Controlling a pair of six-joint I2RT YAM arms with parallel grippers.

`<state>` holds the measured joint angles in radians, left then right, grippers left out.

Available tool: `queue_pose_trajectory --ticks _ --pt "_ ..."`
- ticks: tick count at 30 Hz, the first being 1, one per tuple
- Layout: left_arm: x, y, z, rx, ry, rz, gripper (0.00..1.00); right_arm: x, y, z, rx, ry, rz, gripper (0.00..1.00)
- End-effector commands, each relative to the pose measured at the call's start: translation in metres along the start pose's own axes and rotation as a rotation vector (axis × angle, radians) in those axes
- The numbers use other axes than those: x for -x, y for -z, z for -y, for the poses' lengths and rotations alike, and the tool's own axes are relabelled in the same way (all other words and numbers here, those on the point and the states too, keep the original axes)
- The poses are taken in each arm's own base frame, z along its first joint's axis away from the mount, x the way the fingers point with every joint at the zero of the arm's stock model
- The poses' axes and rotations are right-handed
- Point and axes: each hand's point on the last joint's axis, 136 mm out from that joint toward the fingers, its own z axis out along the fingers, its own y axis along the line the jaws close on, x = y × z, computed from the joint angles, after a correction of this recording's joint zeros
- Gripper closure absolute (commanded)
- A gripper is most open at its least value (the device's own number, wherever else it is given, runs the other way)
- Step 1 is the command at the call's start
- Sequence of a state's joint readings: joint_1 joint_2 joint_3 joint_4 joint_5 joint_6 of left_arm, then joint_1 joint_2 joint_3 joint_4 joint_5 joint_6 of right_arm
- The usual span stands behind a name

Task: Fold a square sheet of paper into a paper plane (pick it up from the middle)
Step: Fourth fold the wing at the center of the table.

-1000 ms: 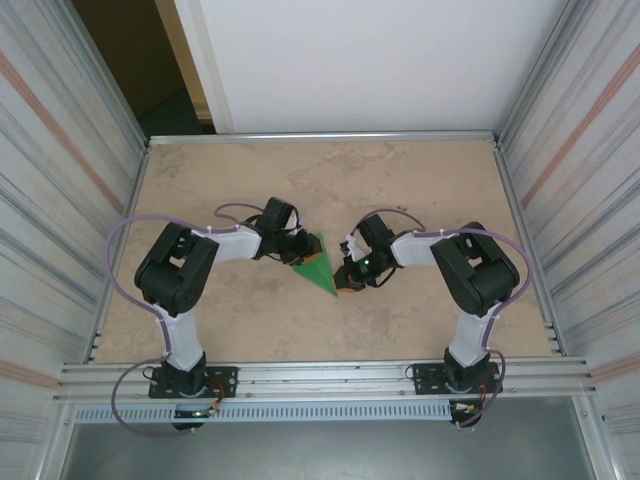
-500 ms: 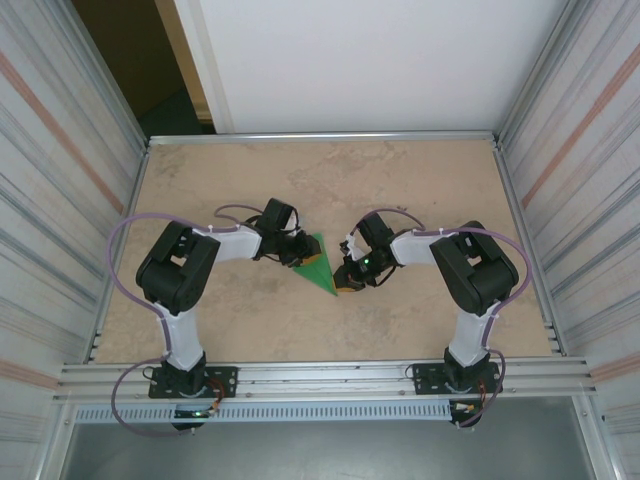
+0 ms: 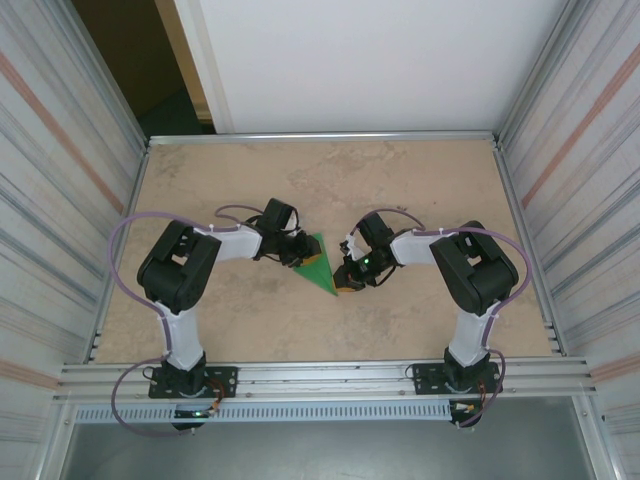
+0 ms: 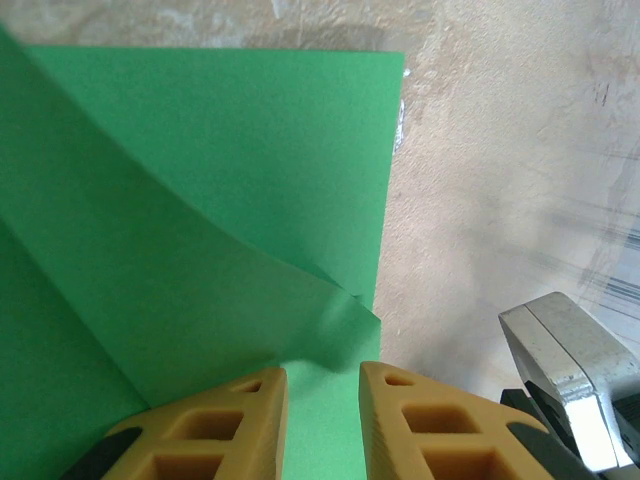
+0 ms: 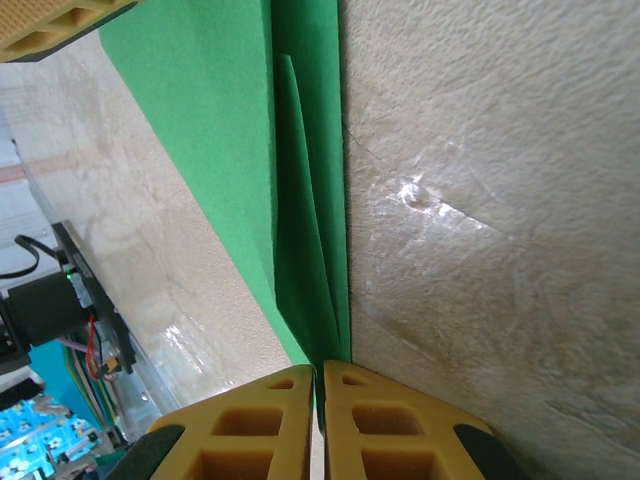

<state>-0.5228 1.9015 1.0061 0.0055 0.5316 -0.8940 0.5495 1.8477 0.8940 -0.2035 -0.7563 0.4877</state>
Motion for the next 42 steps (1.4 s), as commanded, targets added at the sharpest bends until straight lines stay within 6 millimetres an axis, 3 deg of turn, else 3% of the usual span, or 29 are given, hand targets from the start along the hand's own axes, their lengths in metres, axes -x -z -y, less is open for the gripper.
queue_pose_trajectory --ticks 1,7,14,21,32,42 --pt "0.0 -0.007 -0.017 0.041 0.028 -0.016 0.72 -0.006 -0.006 0.02 -0.061 -0.043 -0.026 0.87" --pt "-0.005 -0.009 -0.026 0.066 0.041 -0.03 0.72 -0.002 0.002 0.012 -0.043 -0.032 0.007 0.79" --pt "-0.007 -0.009 -0.028 0.062 0.039 -0.032 0.72 0.006 0.03 -0.011 0.009 -0.006 0.1 0.67" --pt "-0.006 -0.009 -0.024 0.048 0.034 -0.034 0.72 0.016 0.047 -0.032 0.031 0.046 0.167 0.69" --pt "-0.006 -0.008 -0.022 0.042 0.035 -0.036 0.72 0.033 0.014 -0.049 -0.01 0.087 0.135 0.84" --pt "-0.005 -0.007 -0.02 0.038 0.031 -0.037 0.72 0.032 -0.005 -0.03 -0.047 0.042 0.095 0.86"
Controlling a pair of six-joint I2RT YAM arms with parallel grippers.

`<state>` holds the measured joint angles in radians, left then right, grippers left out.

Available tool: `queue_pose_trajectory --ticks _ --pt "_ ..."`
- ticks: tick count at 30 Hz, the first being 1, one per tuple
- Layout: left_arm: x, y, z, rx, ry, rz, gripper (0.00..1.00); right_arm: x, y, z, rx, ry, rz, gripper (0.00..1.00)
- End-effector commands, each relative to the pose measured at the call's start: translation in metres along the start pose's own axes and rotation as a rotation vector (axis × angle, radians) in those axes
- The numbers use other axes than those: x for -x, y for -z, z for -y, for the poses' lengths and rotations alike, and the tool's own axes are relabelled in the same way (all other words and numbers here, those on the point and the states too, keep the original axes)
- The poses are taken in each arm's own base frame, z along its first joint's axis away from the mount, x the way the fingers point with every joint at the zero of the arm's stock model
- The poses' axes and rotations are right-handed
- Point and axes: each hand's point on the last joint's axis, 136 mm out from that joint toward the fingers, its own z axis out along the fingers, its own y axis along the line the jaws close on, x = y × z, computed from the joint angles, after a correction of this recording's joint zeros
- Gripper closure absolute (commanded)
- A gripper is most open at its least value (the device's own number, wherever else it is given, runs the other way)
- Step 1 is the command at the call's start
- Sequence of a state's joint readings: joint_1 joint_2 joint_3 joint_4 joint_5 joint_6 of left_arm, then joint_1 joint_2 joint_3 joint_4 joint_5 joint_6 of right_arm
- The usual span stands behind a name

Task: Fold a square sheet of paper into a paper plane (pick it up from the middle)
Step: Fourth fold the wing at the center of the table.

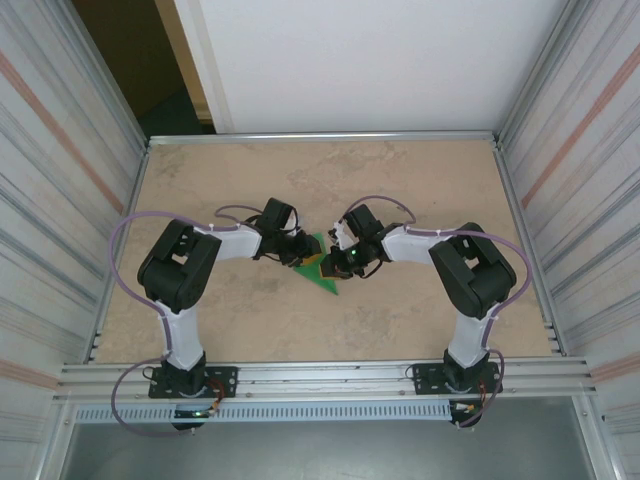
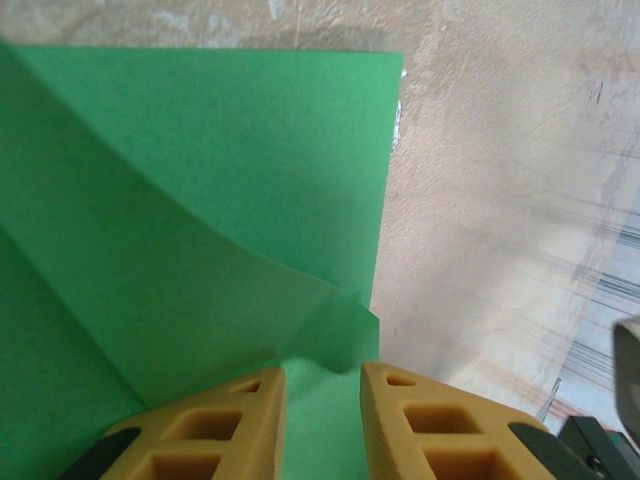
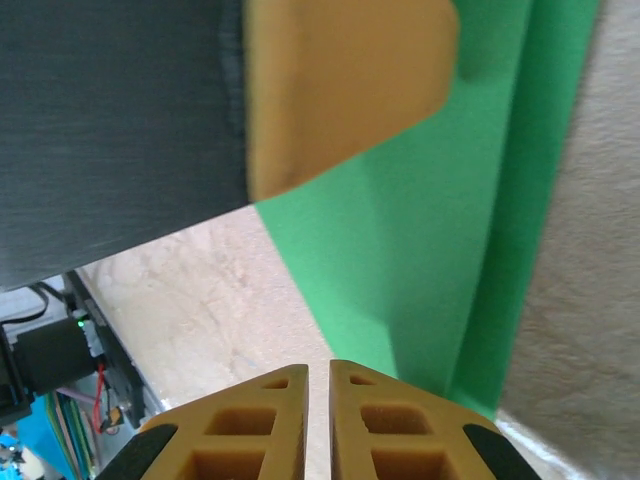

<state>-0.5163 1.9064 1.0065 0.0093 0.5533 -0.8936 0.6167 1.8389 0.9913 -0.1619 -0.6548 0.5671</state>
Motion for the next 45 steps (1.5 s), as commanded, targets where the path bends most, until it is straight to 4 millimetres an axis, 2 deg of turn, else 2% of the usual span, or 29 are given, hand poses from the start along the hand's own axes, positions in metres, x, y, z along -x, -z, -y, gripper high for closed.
queue_pose_trajectory --ticks 1,7,21,26,30,32,36,45 --pt "-0.005 -0.007 -0.02 0.048 0.027 -0.027 0.72 -0.001 -0.004 0.008 -0.027 -0.025 -0.008 0.86" --pt "-0.003 -0.008 -0.016 0.041 0.024 -0.03 0.72 -0.007 -0.007 0.022 -0.044 -0.052 -0.024 0.86" --pt "0.0 -0.004 -0.006 0.02 0.014 -0.029 0.71 -0.013 -0.01 0.033 -0.062 -0.07 -0.036 0.86" --pt "0.004 0.002 0.008 -0.01 -0.015 -0.019 0.69 -0.014 -0.011 0.037 -0.07 -0.073 -0.038 0.87" --pt "0.013 0.013 0.028 -0.05 -0.074 0.011 0.69 -0.017 -0.012 0.042 -0.09 -0.076 -0.048 0.87" --pt "0.019 0.018 0.031 -0.057 -0.094 0.025 0.69 -0.018 -0.012 0.047 -0.114 -0.078 -0.055 0.88" --pt "0.027 0.024 0.031 -0.076 -0.109 0.031 0.7 -0.023 -0.012 0.057 -0.155 -0.082 -0.069 0.88" --pt "0.024 0.014 0.017 -0.06 -0.123 0.002 0.72 -0.023 -0.011 0.057 -0.164 -0.078 -0.074 0.88"
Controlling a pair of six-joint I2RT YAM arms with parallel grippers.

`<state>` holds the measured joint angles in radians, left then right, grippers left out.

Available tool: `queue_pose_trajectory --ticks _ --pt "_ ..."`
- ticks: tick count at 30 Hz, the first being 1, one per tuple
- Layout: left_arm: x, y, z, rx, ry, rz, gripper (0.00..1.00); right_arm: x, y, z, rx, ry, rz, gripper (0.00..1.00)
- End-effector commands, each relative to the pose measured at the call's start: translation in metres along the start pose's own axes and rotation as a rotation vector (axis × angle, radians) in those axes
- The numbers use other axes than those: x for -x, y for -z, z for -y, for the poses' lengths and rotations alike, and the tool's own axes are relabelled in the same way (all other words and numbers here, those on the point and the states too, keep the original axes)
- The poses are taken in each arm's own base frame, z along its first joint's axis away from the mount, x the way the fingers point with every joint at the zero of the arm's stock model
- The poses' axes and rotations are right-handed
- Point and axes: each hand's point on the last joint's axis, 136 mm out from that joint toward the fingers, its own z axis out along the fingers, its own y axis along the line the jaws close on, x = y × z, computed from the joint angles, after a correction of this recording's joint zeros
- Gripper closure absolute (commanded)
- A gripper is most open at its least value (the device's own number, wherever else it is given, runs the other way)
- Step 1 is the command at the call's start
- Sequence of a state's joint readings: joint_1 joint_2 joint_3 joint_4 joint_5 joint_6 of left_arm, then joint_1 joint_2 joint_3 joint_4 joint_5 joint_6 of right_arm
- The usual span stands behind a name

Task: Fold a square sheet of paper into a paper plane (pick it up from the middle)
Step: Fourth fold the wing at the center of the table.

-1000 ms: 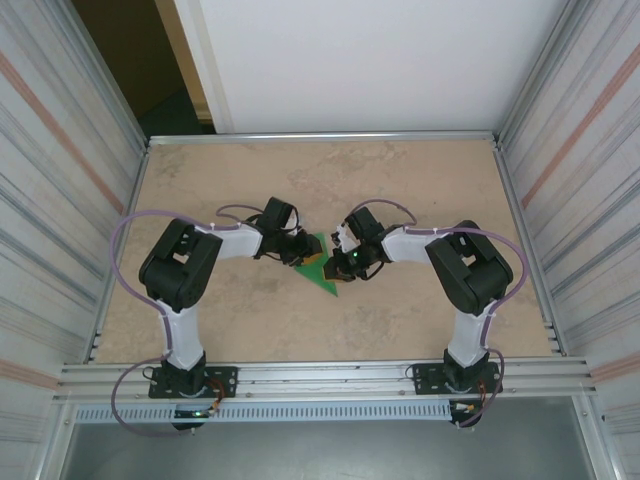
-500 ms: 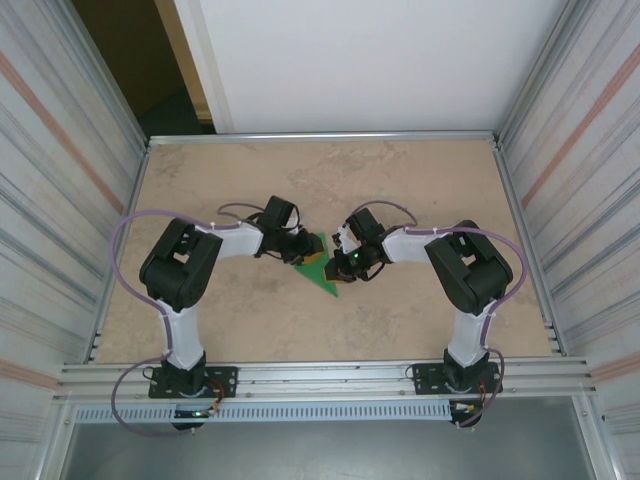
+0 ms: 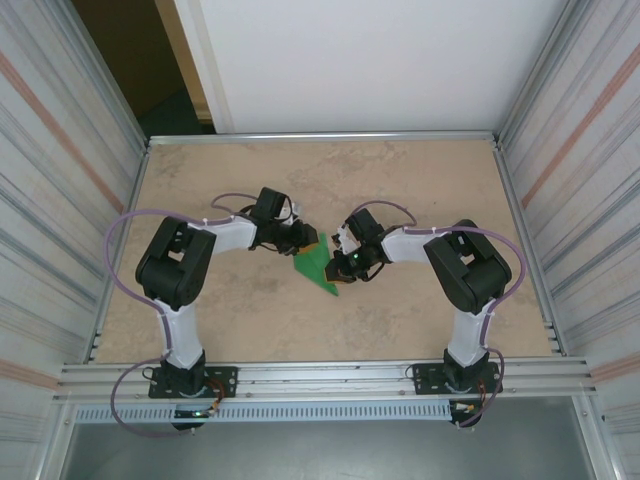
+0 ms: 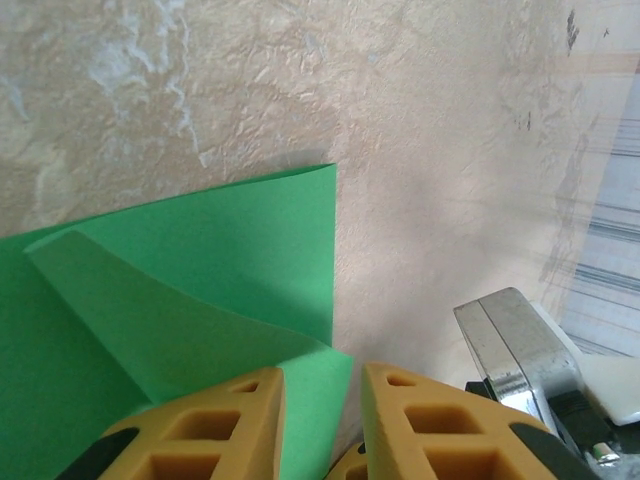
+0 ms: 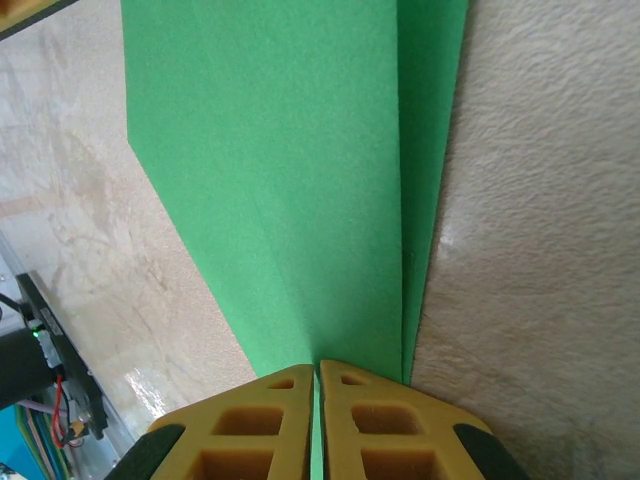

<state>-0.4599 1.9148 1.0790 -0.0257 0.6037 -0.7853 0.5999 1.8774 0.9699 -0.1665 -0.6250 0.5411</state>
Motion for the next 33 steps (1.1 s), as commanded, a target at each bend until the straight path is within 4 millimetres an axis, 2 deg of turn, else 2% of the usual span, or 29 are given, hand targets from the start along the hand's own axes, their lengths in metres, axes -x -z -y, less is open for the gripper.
queue_pose_trajectory --ticks 1,12,22,25,33 --pt "-0.002 -0.002 0.002 -0.006 -0.035 -0.02 0.72 -0.017 -0.006 0.031 -0.108 -0.053 -0.059 0.88" --pt "-0.003 -0.011 -0.019 0.068 0.0 -0.034 0.72 -0.011 0.003 0.02 -0.061 -0.032 -0.038 0.88" --pt "-0.009 -0.015 -0.034 0.109 0.028 -0.053 0.72 0.015 0.044 -0.025 0.005 0.043 0.123 0.86" --pt "-0.01 -0.015 -0.034 0.107 0.029 -0.05 0.72 0.019 0.042 -0.025 -0.014 0.039 0.135 0.87" --pt "-0.009 -0.014 -0.031 0.099 0.027 -0.049 0.72 0.027 0.015 -0.031 -0.055 0.039 0.102 0.9"
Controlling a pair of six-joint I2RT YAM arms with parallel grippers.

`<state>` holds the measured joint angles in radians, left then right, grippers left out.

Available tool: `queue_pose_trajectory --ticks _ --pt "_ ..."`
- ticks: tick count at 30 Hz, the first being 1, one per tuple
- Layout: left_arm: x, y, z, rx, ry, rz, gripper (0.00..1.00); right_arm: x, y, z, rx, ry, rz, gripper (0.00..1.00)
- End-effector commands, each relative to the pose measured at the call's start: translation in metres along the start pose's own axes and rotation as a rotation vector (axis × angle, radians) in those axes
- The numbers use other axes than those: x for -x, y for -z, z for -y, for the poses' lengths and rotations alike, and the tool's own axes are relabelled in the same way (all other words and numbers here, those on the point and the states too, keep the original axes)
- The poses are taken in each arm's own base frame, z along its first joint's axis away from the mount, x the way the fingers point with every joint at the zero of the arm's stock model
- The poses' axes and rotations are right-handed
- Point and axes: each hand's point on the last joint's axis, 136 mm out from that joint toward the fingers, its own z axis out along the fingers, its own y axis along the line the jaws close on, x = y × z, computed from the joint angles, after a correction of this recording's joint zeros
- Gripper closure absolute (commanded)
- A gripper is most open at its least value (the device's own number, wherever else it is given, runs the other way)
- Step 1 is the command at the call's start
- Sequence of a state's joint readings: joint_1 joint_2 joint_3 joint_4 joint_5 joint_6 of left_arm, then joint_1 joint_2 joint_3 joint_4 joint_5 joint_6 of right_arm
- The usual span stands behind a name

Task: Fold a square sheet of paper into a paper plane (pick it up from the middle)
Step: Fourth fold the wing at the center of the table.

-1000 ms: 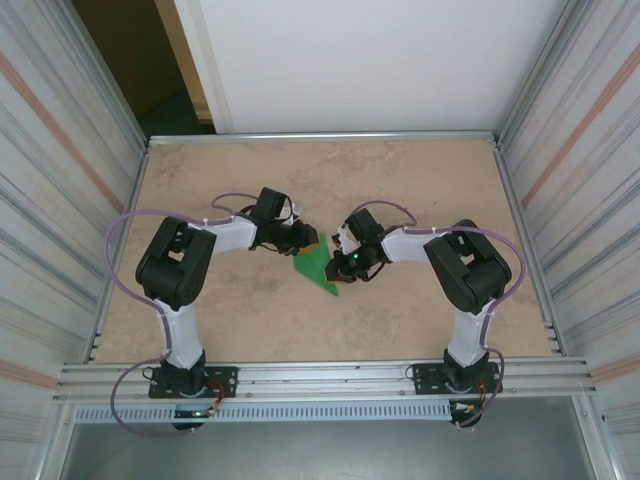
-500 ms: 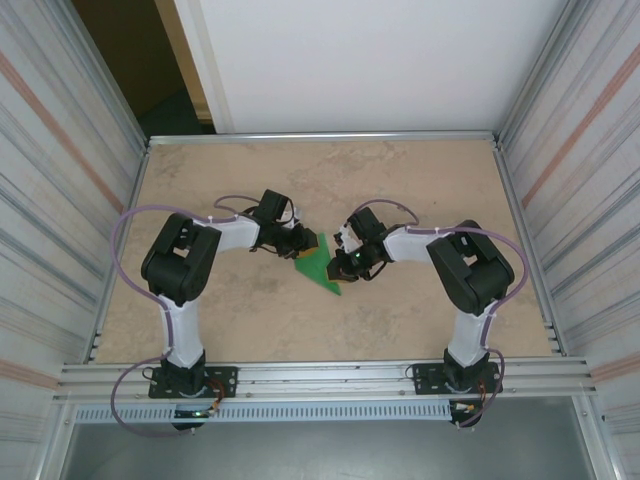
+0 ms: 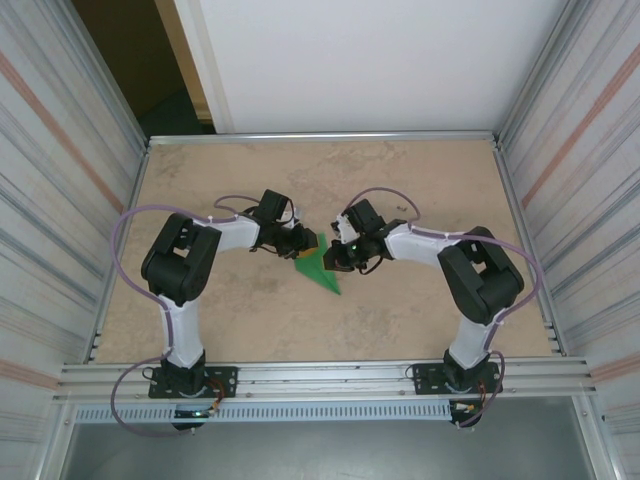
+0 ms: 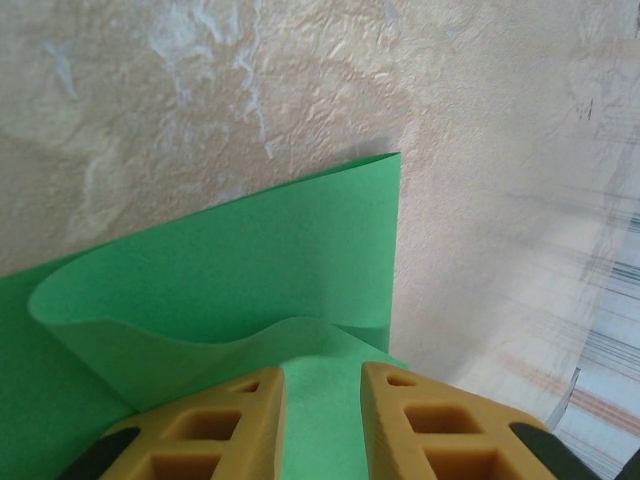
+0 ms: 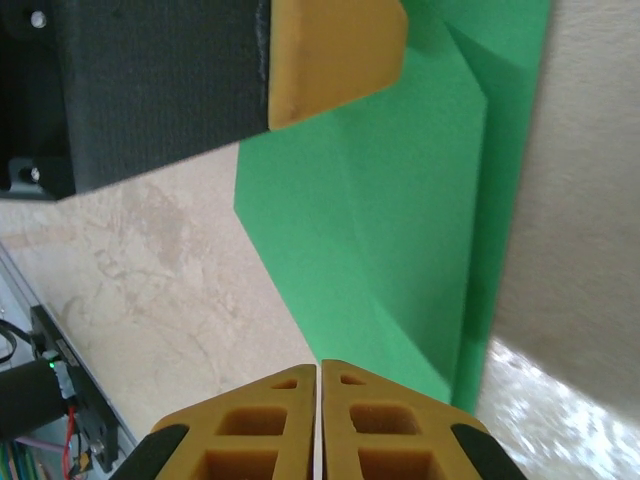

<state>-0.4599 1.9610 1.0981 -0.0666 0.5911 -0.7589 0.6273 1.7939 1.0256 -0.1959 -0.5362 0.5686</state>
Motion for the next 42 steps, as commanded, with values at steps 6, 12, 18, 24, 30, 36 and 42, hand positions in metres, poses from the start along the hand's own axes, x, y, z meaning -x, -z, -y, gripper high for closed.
queue_pose_trajectory --ticks 6,12,18,24,30,36,42 --pt "-0.005 -0.005 -0.014 0.052 0.02 -0.019 0.72 0.006 -0.023 0.008 -0.058 -0.027 -0.028 0.92" --pt "-0.007 -0.007 -0.018 0.063 0.029 -0.027 0.72 -0.002 -0.033 0.021 -0.076 -0.046 -0.07 0.92" --pt "-0.007 -0.007 -0.021 0.081 0.036 -0.031 0.72 -0.014 -0.036 0.035 -0.103 -0.069 -0.1 0.93" --pt "-0.008 -0.009 -0.032 0.133 0.058 -0.039 0.72 -0.026 -0.034 0.043 -0.099 -0.087 -0.124 0.93" --pt "-0.013 -0.011 -0.049 0.199 0.097 -0.055 0.72 -0.042 -0.022 0.038 -0.043 -0.088 -0.138 0.93" --pt "-0.016 -0.011 -0.057 0.228 0.117 -0.063 0.72 -0.054 -0.008 0.04 -0.05 -0.102 -0.139 0.92" --pt "-0.016 -0.012 -0.058 0.228 0.121 -0.07 0.72 -0.065 -0.006 0.046 -0.058 -0.119 -0.157 0.92"
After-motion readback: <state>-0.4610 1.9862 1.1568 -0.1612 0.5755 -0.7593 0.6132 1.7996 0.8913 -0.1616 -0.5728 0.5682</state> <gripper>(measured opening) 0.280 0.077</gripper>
